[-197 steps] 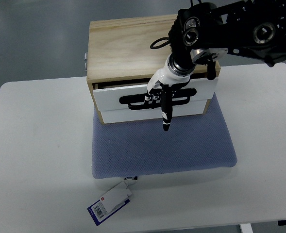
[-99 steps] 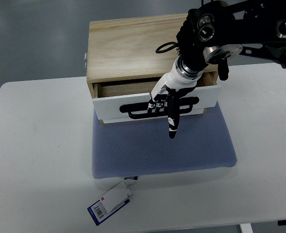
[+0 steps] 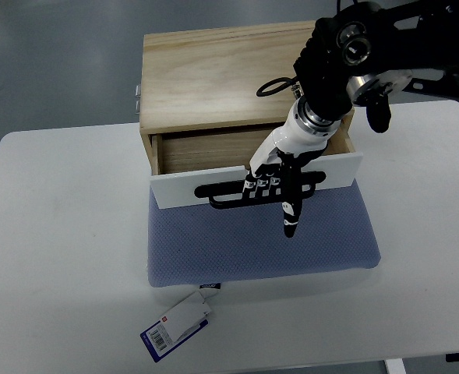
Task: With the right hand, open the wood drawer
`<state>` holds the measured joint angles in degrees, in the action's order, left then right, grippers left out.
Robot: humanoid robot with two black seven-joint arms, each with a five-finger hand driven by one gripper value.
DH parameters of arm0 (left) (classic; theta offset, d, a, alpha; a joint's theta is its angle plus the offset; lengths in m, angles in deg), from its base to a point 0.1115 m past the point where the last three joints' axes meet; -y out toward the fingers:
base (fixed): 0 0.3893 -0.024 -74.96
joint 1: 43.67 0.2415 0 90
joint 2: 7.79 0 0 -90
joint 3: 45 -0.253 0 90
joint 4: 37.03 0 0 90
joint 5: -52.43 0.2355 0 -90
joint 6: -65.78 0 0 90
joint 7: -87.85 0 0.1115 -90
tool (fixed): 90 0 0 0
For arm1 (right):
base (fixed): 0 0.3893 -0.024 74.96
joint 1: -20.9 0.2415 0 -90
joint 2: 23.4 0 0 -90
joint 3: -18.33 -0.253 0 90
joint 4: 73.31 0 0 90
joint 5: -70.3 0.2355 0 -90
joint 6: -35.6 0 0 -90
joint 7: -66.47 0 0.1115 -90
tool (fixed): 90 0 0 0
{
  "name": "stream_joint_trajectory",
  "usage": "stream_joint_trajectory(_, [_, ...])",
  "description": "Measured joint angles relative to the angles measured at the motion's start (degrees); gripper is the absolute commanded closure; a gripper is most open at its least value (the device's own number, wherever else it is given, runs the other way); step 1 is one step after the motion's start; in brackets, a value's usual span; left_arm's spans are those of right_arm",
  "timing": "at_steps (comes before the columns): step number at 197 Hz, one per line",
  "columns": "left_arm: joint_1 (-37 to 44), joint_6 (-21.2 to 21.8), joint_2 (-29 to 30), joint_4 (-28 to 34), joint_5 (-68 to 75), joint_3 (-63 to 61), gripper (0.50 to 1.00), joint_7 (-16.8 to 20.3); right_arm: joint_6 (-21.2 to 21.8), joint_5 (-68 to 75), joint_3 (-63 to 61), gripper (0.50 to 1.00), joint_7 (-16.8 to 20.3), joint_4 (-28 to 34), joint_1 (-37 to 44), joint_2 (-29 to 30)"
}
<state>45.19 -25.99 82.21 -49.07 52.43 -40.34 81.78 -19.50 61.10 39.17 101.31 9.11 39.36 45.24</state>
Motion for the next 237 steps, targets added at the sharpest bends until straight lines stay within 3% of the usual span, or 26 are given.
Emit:
stream_joint_trajectory(175, [-0.01,0.07,0.00,0.00,0.00,-0.18,0.500,-0.07,0.10,1.29,-5.42,0.556,-0.04,3.22,2.50,-7.07])
stream_joint_trajectory(209, [-0.01,0.06,0.00,0.00,0.00,-0.31,0.500,-0.09,0.09,1.59,-12.59,0.556,-0.48,-0.54,3.06,-11.91])
stream_joint_trajectory(237, [0.00,0.06,0.00,-0.09,0.00,-0.50,0.500,-0.09,0.09,2.08,-20.67,0.556,-1.04,-8.43,1.39,-15.58])
